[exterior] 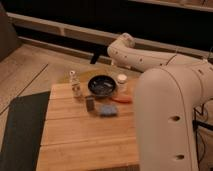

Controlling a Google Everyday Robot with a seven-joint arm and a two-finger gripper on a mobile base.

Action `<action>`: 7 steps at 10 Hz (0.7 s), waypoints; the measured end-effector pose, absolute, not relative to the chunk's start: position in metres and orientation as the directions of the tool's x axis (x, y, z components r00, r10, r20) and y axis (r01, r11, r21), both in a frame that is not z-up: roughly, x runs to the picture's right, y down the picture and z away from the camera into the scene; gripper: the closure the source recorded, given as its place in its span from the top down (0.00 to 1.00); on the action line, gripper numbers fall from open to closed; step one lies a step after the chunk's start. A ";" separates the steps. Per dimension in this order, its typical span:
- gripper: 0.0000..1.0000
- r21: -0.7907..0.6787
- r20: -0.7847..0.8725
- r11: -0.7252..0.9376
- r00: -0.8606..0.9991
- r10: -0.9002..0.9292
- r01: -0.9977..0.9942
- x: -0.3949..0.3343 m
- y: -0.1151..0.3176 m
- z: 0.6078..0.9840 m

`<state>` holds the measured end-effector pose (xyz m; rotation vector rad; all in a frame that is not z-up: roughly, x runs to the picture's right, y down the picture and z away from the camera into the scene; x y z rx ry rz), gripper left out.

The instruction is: Place the ceramic cup over the eraser

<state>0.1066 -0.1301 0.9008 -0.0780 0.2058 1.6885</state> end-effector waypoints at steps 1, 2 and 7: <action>0.65 0.083 -0.195 -0.138 -0.152 0.969 -0.987 0.110 -0.121 0.912; 0.65 0.083 -0.211 -0.147 -0.162 0.964 -0.986 0.112 -0.117 0.919; 0.65 0.097 -0.285 -0.157 -0.179 0.942 -0.983 0.128 -0.101 0.954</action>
